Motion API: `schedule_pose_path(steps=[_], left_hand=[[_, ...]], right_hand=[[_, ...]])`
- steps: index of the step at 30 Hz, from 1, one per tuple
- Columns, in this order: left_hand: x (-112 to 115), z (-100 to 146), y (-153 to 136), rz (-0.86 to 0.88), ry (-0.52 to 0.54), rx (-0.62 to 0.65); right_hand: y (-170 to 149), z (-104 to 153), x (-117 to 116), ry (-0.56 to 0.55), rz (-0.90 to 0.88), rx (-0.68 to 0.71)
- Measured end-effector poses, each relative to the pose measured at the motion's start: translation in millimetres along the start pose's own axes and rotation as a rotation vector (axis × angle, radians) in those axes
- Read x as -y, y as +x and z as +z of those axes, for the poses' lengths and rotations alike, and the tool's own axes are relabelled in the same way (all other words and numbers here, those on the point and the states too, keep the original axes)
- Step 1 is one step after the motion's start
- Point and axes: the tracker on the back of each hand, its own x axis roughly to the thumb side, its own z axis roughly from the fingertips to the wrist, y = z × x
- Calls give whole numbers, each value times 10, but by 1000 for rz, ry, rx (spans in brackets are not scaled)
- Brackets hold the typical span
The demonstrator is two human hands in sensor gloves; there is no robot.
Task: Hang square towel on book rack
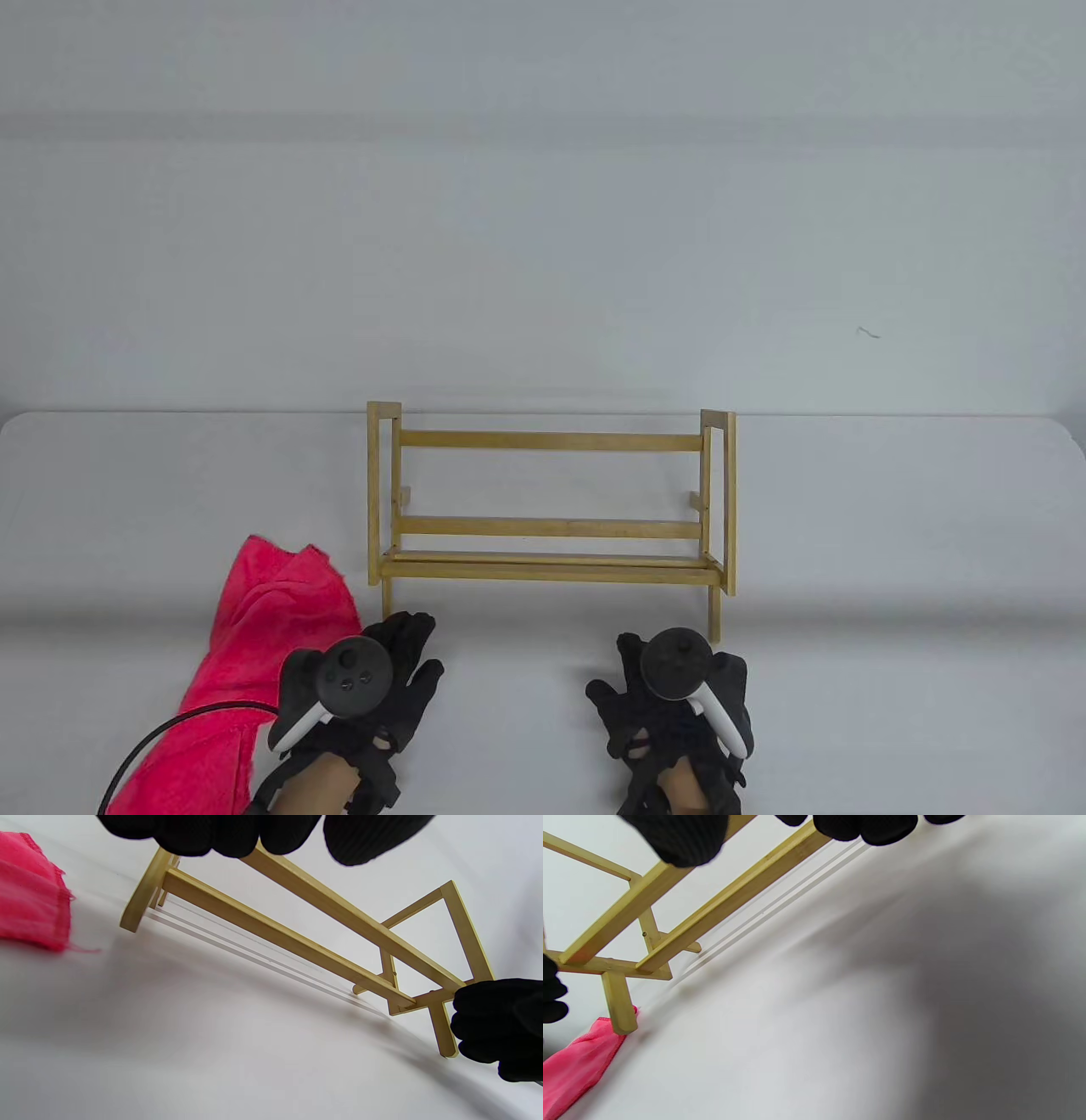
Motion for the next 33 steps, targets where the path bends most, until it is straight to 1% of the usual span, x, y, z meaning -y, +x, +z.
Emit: schedule_pose_path(steps=[9,19,33], left_hand=[[-42,31,-44,32,16,-10],[-37,3,-57,54,7,0],[-47,18,-19,45,17,38]], right_hand=[[13,0,-13,7,6,6],[-28,-49,-36,15,30,-27],[8,-26,-49,24,38,-17]])
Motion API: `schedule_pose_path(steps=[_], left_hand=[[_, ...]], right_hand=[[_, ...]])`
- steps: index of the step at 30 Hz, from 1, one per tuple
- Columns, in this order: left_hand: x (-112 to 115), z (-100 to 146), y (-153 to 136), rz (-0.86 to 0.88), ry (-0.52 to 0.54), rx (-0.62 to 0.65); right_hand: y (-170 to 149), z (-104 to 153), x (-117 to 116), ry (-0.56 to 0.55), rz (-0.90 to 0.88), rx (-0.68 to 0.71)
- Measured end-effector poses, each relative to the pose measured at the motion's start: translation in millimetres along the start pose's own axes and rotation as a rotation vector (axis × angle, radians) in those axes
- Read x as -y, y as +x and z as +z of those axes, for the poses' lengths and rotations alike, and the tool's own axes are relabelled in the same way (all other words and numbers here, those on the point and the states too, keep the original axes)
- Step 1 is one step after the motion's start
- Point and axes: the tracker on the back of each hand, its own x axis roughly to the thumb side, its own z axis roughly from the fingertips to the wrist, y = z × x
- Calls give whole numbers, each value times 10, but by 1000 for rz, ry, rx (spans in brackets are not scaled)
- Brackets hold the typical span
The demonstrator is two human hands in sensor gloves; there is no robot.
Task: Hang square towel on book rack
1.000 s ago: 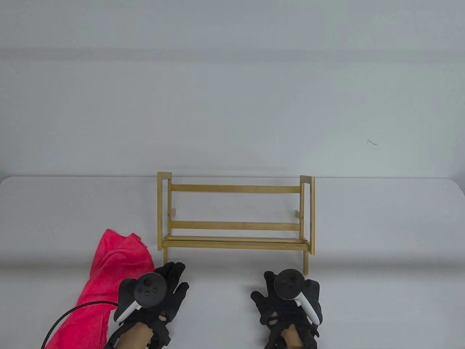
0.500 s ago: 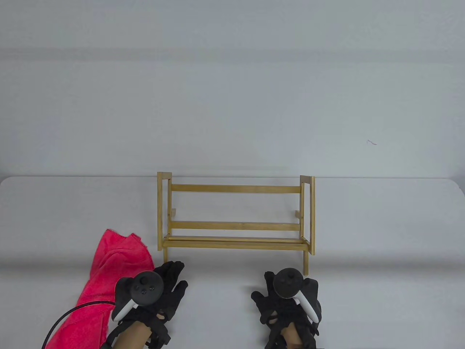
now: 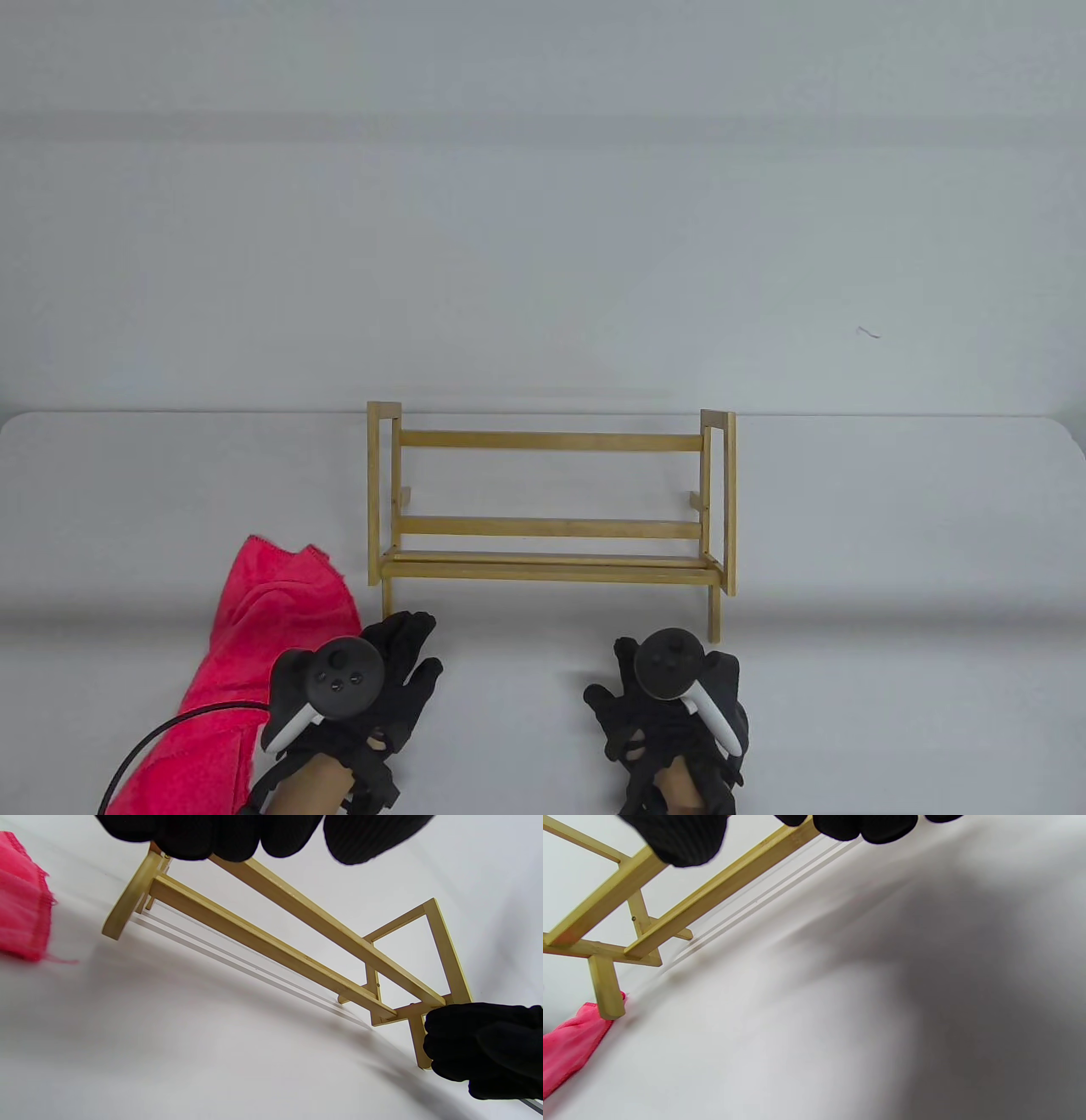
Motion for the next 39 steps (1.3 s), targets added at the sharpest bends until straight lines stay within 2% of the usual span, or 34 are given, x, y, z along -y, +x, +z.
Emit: schedule_pose_path(steps=[10,18,23,29,36,39], left_hand=[[-34,19,7,15,38,22],[-197,64,24,43,129,52],[-414,103,-13,69,219,56],[-810,133,-94,106,383,40],[-1230,154,-424,90,465,-81],[-1333,153,-659,96,446,-191]], right_hand=[[8,0,2,2,-11,12],[19,-4,1,5,-22,27],[24,-6,0,10,-27,32],[32,-12,-2,20,-29,36],[36,-16,11,21,-30,37],[39,-16,21,18,-32,40]])
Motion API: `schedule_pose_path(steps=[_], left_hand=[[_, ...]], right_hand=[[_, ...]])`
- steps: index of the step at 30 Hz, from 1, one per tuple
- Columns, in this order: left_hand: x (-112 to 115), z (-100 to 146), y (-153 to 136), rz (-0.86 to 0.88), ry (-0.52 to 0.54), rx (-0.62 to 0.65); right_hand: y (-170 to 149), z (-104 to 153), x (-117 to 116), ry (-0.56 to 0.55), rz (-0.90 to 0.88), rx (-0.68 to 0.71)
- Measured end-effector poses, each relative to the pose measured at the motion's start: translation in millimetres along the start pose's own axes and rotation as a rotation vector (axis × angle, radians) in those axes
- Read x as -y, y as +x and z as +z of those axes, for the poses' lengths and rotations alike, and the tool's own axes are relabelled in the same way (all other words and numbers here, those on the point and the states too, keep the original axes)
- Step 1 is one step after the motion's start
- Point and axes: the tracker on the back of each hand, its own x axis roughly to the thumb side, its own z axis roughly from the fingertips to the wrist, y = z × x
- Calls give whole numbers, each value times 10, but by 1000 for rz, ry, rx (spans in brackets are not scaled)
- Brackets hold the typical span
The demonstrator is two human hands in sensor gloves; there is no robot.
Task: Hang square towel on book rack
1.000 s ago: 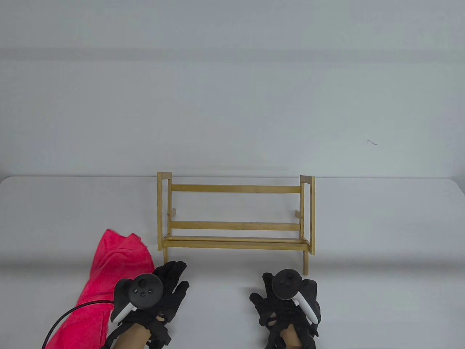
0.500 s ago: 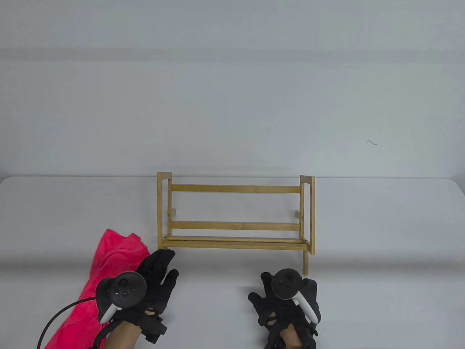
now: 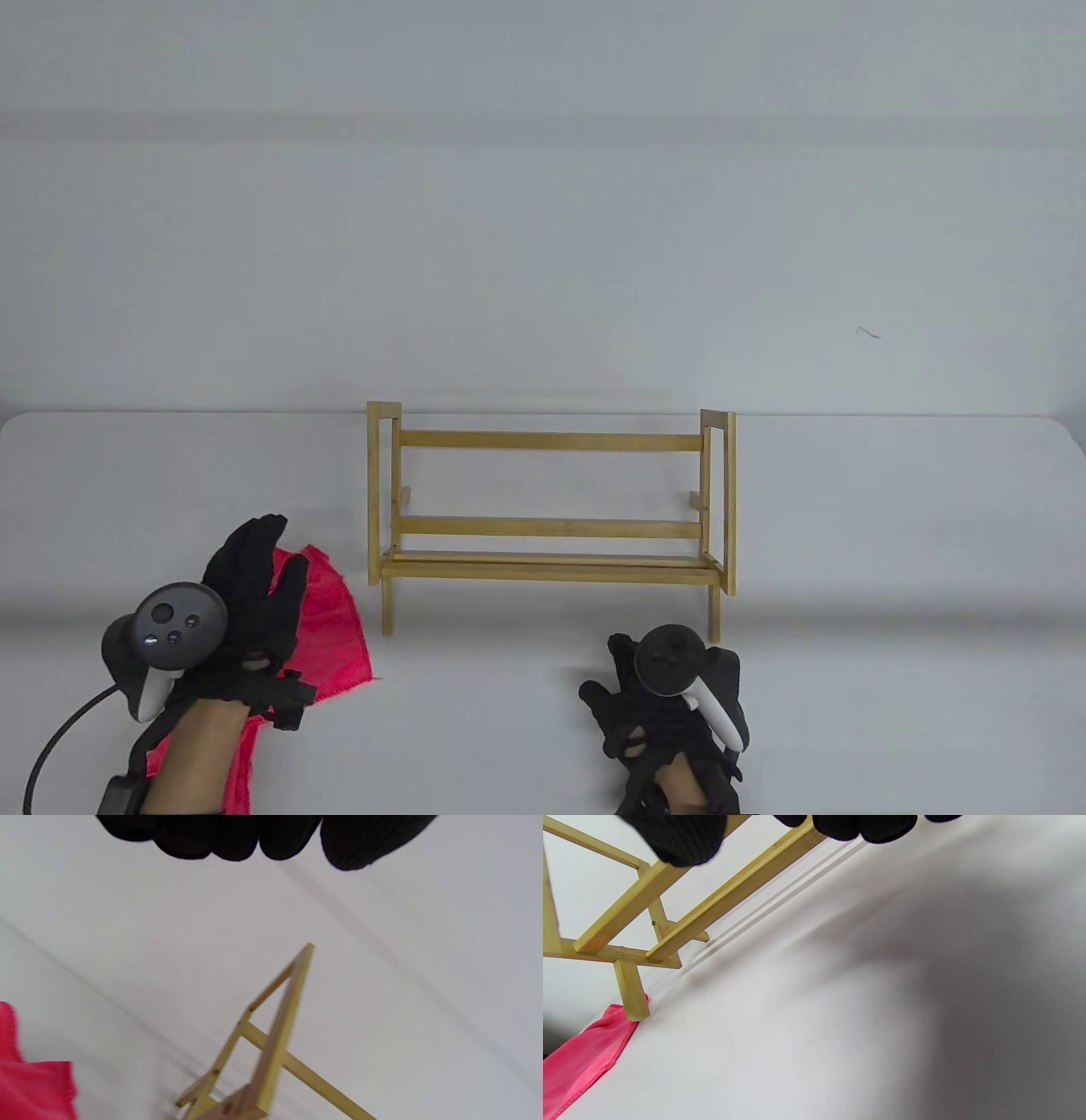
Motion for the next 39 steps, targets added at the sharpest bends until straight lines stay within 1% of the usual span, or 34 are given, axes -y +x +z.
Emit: schedule_pose_path(steps=[4,8,11,15,19,24,31,32,33,34,35,39], left_hand=[[-59,-99,-317,-42,-39,-139],[-9,-158,-595,-46,-118,-256],[110,-190,-795,-102,-226,-337],[302,-197,-948,-123,-332,-405],[508,-222,-1024,-217,-427,-427],[730,-271,-1040,-328,-539,-435],[980,-273,-1103,-396,-647,-476],[988,-263,-1120,-397,-657,-487],[985,-258,-1122,-357,-624,-490],[994,-266,-1119,-352,-609,-490],[992,-269,-1110,-370,-624,-489],[1002,-288,-1029,-432,-571,-429]], right_hand=[[6,-7,7,-2,0,4],[2,-10,10,0,3,1],[2,-8,17,-3,5,-4],[5,-7,19,0,13,-11],[9,-6,25,0,23,-16],[9,-8,33,-1,29,-23],[14,-9,34,3,36,-29],[15,-9,33,5,36,-29],[17,-9,31,8,38,-30],[19,-11,27,11,40,-32],[20,-13,26,13,42,-34],[24,-21,24,19,50,-42]])
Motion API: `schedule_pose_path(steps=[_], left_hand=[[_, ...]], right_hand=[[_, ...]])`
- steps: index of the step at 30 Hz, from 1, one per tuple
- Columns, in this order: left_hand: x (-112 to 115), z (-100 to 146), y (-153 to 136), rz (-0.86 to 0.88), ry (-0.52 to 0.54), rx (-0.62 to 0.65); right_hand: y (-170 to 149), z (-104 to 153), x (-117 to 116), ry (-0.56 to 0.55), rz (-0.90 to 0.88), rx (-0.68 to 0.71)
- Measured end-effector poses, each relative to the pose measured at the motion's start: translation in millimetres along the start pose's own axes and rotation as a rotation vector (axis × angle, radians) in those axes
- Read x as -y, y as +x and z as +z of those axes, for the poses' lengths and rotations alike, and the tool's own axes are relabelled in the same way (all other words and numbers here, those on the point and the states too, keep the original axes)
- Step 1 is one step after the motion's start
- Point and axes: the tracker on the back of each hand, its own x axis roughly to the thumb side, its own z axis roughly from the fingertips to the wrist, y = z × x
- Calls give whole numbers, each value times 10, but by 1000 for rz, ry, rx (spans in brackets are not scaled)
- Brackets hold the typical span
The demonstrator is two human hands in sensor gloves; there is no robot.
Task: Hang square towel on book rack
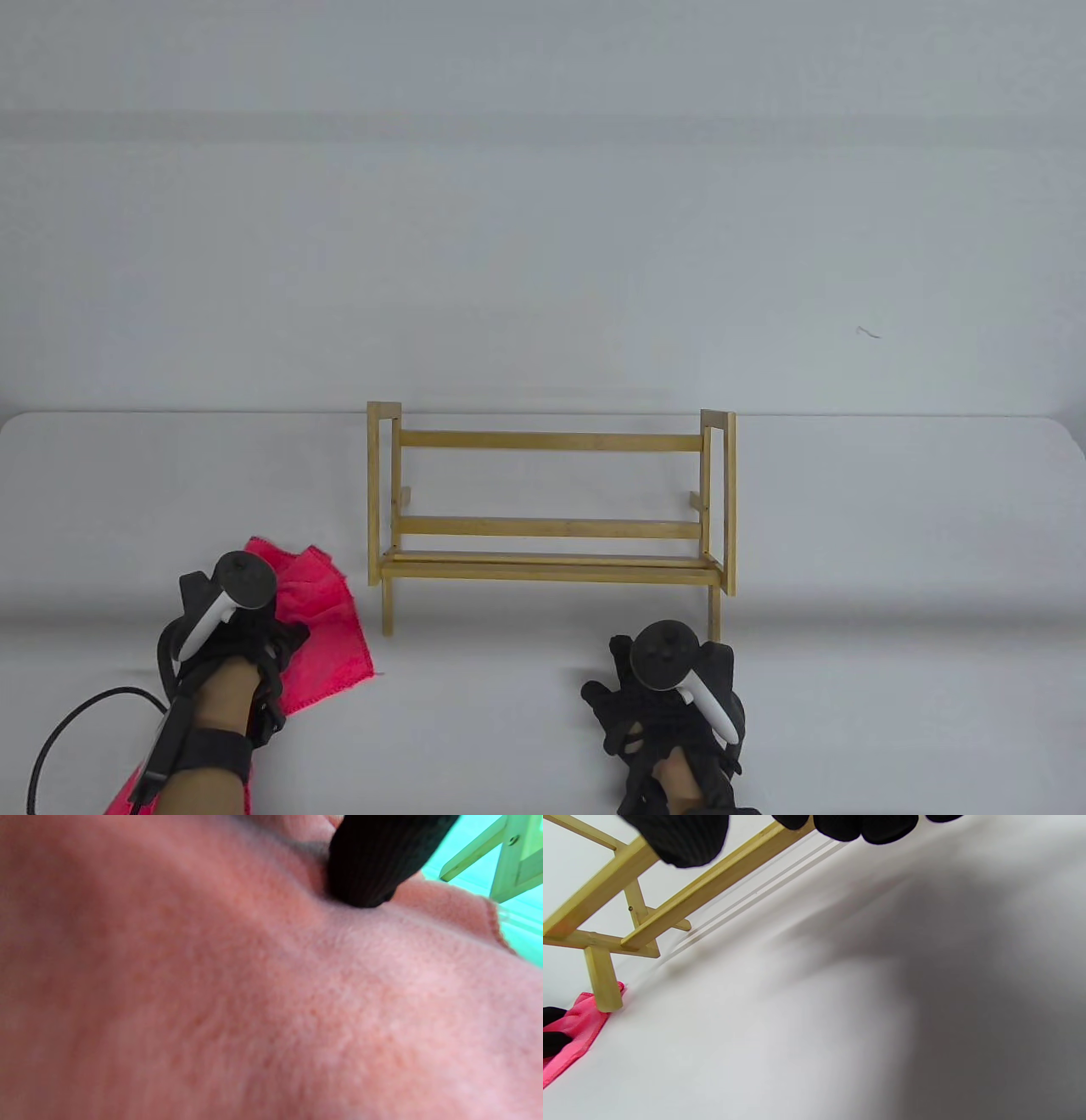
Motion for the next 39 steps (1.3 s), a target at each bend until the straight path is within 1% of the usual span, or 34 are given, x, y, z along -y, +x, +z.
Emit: schedule_pose_path(steps=[2,6,13,16,23,32,36,39], left_hand=[[-11,17,47,-46,49,15],[-13,52,133,-115,100,42],[26,101,191,-175,132,74],[19,123,187,-159,128,86],[-71,282,148,8,164,104],[-346,701,240,225,315,142],[-485,929,310,344,390,175],[-566,1071,373,396,440,202]], right_hand=[[-1,6,3,0,-1,-1],[-4,22,16,-5,-8,1],[-5,28,18,-4,-13,4],[-5,28,18,-4,-15,6],[5,27,17,2,-15,10],[89,76,15,1,-23,54],[135,107,21,-2,-33,80],[170,133,32,-10,-45,101]])
